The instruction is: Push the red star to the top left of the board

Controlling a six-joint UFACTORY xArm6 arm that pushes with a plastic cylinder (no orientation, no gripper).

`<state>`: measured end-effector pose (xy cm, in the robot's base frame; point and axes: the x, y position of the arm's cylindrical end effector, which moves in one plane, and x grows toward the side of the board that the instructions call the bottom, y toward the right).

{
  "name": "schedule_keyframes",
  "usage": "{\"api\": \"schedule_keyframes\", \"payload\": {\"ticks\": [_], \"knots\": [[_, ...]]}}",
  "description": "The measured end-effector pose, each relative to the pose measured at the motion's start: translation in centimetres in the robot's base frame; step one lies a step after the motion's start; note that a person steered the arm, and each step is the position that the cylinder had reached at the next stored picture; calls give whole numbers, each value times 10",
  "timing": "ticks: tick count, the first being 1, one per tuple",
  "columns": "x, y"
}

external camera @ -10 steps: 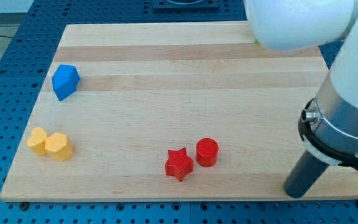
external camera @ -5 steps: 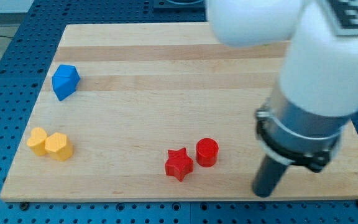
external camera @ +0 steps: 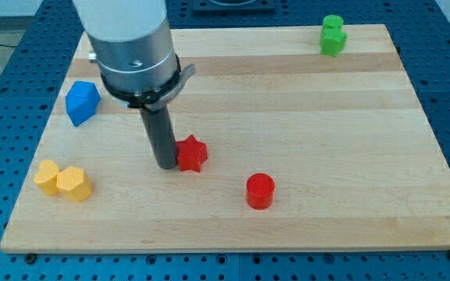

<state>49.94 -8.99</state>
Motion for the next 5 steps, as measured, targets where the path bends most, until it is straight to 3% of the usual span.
{"api": "schedule_keyframes", "payload": {"ticks": [1, 2, 5], "knots": [[34, 4], [38, 37], [-87, 34]]}}
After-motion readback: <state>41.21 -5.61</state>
